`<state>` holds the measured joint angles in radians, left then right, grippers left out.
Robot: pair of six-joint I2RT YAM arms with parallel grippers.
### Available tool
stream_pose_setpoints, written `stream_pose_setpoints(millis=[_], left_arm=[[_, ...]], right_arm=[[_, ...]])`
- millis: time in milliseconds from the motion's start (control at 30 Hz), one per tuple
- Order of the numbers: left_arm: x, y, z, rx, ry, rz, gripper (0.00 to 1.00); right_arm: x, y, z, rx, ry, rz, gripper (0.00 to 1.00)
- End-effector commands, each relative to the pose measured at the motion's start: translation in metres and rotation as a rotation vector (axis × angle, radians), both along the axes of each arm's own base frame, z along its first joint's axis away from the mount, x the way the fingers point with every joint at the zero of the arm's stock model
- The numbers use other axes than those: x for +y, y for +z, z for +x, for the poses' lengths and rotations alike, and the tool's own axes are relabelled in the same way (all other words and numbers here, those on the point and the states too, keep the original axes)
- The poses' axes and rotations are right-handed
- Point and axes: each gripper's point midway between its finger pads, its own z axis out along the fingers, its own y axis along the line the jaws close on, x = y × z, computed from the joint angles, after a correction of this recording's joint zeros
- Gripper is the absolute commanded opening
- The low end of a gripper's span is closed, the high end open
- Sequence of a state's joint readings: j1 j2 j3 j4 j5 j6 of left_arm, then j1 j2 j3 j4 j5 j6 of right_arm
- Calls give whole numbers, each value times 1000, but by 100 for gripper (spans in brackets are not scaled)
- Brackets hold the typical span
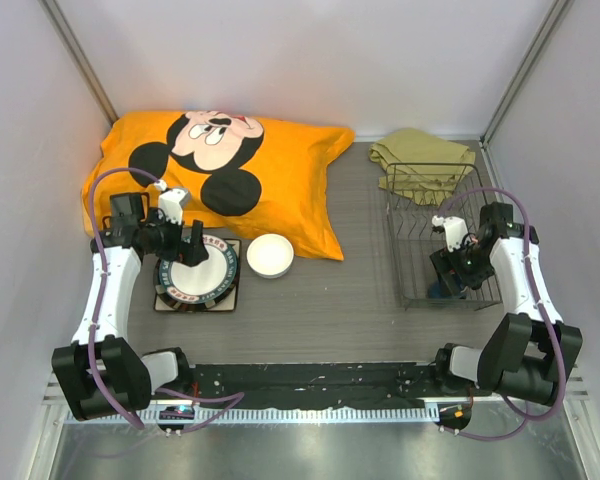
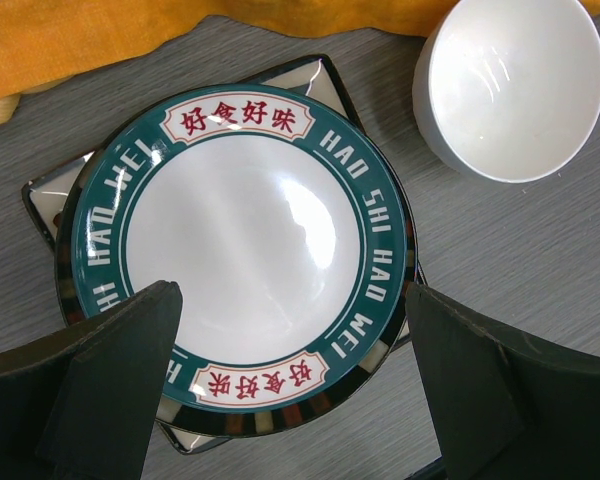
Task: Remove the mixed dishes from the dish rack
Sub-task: Pick up the cup from the dish rack.
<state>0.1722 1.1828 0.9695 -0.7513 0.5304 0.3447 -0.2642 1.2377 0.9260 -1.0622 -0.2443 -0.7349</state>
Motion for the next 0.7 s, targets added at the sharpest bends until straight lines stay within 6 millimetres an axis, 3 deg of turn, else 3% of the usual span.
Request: stream_pose_setpoints(millis=[0,400,667], left_arm=[[0,4,6,-34,-7,8,100],[0,4,6,-33,-6,6,100],[1,4,6,-32,-6,8,100]], right_arm=[[8,-4,4,-2,49,52,70],[9,-11,6,13,112,67,71],[15,-10,-5,41,192,93,72]])
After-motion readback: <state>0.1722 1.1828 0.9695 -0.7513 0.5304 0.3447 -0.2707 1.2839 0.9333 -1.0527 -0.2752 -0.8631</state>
